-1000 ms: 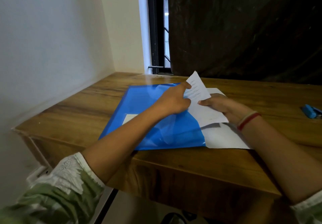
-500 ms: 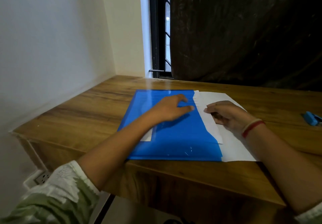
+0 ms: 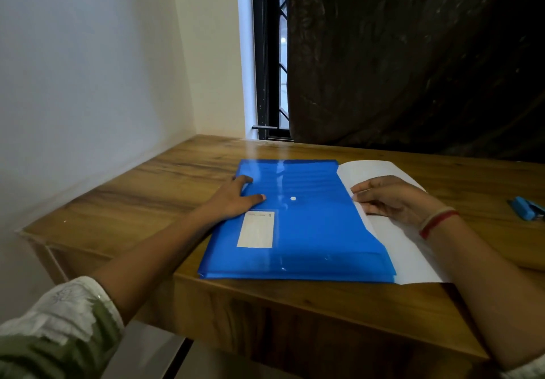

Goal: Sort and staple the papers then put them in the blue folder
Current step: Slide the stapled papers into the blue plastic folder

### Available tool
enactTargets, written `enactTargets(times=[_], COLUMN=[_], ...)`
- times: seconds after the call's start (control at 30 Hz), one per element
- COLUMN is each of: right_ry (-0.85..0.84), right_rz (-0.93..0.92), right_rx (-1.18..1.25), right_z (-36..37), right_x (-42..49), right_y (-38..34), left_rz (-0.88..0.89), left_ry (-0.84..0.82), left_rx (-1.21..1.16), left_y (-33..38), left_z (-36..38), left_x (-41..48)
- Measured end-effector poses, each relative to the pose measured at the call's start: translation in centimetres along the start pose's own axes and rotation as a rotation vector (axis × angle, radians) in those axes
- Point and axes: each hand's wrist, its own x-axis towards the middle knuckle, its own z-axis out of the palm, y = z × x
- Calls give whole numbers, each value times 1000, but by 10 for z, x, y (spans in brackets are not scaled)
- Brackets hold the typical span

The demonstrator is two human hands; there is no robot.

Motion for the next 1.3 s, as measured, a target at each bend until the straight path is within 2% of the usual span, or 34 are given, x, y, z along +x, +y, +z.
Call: enactTargets(times=[0.07, 0.23, 0.37, 0.7, 0.77, 0.87, 0.93, 0.97, 1.0, 1.07, 1.17, 1.23, 1.3], right_ry=[-44, 0, -21, -92, 3, 349, 578, 634, 639, 525, 432, 406, 377], right_rz=[-15, 30, 56, -32, -74, -163, -138, -115, -91, -26, 53, 106, 131], right_rx=[73, 199, 126, -46, -109, -270, -467, -531, -558, -494, -413, -368, -341], right_z=[6, -1, -5, -12, -21, -49, -70, -78, -82, -82, -83, -86, -91], right_x=[0, -3, -5, -1, 0, 9, 8, 6, 2, -2, -1, -4, -6], right_y=[3, 3, 2, -1, -3, 2, 8, 10, 11, 11, 14, 12, 12], left_rz=[13, 14, 22, 35, 42, 46, 46, 43, 46, 102, 299, 351, 349], left_ry=[0, 45, 58, 50, 53, 45, 36, 36, 42, 76, 63, -33, -103], left_rx=[-20, -54, -35, 38, 55, 85, 116, 147, 198, 353, 546, 530, 405], left_y=[7, 12, 11, 9, 9, 9, 9, 8, 9, 13, 25, 33, 34], left_z=[6, 14, 16, 18, 19, 19, 20, 21, 23, 24, 25, 29, 34], left_x=[1, 4, 5, 3, 3, 4, 5, 6, 6, 6, 9, 12, 13])
